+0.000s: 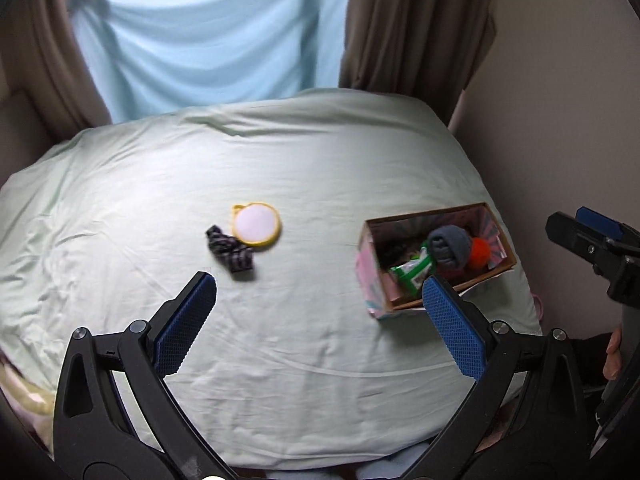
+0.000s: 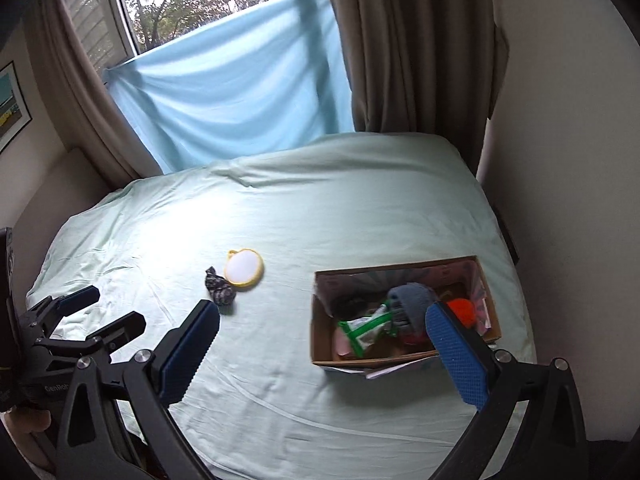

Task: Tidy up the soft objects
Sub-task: 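Lift both open tools away from the box toward the sock and pad, then grasp the black sock with the left tool while the right tool grasps the mesh pad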

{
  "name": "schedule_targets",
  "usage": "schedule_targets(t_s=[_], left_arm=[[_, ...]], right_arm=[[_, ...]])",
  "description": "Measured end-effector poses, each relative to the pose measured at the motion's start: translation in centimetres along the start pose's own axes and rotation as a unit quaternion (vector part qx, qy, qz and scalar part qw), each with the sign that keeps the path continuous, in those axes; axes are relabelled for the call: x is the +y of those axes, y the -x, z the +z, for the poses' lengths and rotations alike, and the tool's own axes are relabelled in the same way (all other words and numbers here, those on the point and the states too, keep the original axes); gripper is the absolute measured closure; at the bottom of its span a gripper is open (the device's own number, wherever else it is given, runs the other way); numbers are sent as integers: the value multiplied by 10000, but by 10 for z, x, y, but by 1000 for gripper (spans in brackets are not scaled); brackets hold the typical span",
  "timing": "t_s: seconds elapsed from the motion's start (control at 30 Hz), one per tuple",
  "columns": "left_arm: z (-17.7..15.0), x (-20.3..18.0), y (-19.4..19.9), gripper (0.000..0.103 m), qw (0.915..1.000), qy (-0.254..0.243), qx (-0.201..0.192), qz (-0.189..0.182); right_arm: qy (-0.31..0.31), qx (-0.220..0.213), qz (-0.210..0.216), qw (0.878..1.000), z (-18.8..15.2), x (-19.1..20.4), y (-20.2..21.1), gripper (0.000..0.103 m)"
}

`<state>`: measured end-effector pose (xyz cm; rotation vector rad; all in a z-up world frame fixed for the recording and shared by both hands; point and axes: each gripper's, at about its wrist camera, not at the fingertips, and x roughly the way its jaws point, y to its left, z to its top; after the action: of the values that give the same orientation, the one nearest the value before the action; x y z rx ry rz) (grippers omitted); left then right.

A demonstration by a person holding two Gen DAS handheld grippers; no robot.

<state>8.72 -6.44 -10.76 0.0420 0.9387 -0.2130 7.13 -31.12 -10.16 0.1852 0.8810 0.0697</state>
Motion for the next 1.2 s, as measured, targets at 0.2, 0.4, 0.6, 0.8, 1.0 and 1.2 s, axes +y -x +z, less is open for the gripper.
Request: schedule_targets(t_s=[0.2, 0.4, 0.6, 0.8, 1.0, 1.2], left_arm=[[-14, 59, 10, 0, 9997, 212, -18, 101], [-10, 108, -9, 0, 9988, 450, 9, 177], [-4, 151, -52, 1, 9946, 969, 201, 318], [2, 179, -109, 1, 9884, 1415, 426, 361], [9, 188, -191, 2, 9845, 1575, 683, 354], [11, 191, -274, 8, 9801, 1705, 997, 220]], right_arm=[[106, -77, 125, 9998, -1, 48, -8, 0], [306, 29, 175, 9994, 11, 95, -43, 0], [224, 154, 627, 9977, 33, 128, -99, 0], [423, 328, 780, 9955, 49, 152, -171, 0], [582, 735, 925, 9913, 63, 164, -255, 0], [935, 1239, 1093, 9818, 66, 173, -349, 0]])
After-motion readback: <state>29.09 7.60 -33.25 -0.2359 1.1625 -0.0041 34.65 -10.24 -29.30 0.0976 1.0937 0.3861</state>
